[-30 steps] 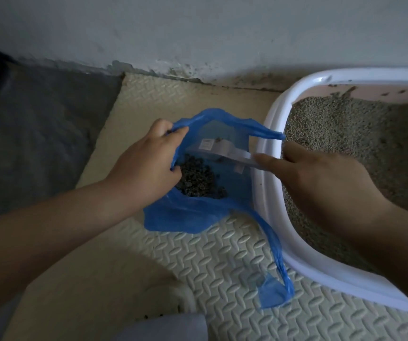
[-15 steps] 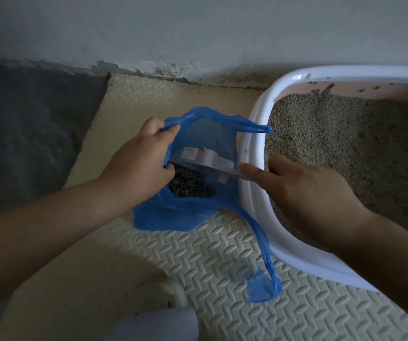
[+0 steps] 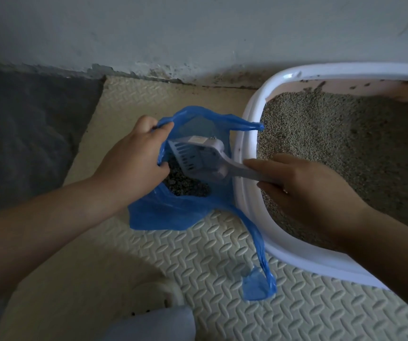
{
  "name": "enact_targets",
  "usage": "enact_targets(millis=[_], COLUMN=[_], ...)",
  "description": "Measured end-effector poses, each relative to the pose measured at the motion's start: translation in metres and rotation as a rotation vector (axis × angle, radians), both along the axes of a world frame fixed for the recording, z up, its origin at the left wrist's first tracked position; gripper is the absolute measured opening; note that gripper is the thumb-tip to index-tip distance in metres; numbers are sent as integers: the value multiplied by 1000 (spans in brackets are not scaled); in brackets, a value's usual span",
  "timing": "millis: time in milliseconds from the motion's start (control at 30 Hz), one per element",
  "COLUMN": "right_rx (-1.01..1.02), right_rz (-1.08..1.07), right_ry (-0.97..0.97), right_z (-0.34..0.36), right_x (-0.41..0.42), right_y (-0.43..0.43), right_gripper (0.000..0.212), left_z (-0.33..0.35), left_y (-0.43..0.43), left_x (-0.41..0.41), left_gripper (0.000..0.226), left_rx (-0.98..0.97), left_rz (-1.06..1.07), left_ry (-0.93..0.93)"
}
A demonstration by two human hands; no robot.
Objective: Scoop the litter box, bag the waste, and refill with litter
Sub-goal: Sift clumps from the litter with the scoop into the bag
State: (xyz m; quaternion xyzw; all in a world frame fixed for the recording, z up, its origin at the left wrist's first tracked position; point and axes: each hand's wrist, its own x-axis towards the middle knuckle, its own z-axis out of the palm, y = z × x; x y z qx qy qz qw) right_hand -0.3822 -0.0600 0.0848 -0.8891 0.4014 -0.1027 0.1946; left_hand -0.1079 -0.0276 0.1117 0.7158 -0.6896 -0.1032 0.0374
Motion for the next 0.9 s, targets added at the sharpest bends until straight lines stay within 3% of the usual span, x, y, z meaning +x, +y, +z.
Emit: enact_targets(millis=[167, 333, 467, 667, 800, 900], right_rx=[254, 465, 498, 475, 471, 541], right_rz=[-161, -400, -559, -790, -936, -1001], right_ry=[-205, -325, -337, -277, -277, -282], right_z=[15, 24, 29, 24, 19, 17], right_x=[-29, -74, -109, -149, -173, -187], right_y=[11, 31, 50, 80, 100, 114], right_gripper=[31, 35, 32, 31, 32, 30], left_z=[-4, -7, -8, -25, -48, -63], left_y=[-2, -4, -6, -12, -12, -8], left_x=[0, -16, -50, -123, -152, -161], left_gripper=[76, 73, 66, 60, 72, 70], left_rx=[17, 82, -17, -50, -26, -7], left_rz=[4, -50, -209, -391, -534, -526], left_ry=[-17, -111, -149, 8, -78, -98])
